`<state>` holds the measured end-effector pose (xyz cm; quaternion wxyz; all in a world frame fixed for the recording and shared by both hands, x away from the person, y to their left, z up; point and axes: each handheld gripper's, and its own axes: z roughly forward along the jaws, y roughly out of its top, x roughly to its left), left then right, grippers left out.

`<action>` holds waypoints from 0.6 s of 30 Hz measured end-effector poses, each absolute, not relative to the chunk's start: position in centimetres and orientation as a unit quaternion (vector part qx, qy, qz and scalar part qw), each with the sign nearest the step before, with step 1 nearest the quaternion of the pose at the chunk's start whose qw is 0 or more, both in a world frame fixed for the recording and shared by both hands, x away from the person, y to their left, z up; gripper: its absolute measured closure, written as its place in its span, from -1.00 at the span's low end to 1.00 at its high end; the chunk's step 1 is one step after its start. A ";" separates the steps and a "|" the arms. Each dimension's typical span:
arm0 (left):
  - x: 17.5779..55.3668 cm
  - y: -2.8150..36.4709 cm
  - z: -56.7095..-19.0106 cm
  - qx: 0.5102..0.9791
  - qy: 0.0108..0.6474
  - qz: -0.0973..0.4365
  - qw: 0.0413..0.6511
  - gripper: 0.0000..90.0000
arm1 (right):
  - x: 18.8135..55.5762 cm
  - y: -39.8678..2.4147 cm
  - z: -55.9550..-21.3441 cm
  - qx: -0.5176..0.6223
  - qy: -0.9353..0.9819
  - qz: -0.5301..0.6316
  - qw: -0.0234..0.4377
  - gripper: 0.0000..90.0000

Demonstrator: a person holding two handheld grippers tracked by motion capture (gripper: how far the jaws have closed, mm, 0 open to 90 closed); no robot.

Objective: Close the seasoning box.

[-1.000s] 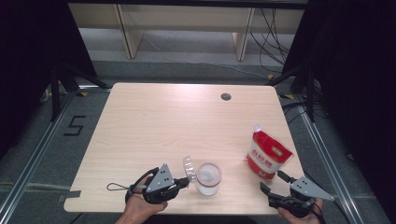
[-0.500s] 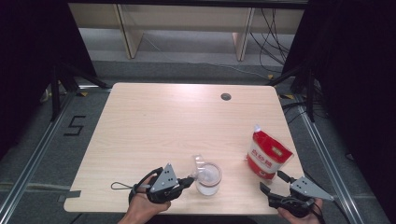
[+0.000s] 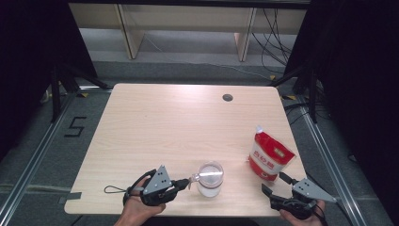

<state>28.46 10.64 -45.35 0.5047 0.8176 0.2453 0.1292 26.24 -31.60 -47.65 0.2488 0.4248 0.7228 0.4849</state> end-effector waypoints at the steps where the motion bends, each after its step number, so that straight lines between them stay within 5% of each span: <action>1: 28.5 10.6 -45.3 0.818 0.245 0.129 0.505 0.95 | 26.2 -31.6 -47.7 0.425 0.723 0.485 0.249 -0.55; 18: 28.3 14.3 -46.1 0.806 0.283 0.130 0.503 0.79 | 26.1 -31.4 -47.6 0.427 0.721 0.490 0.240 -0.55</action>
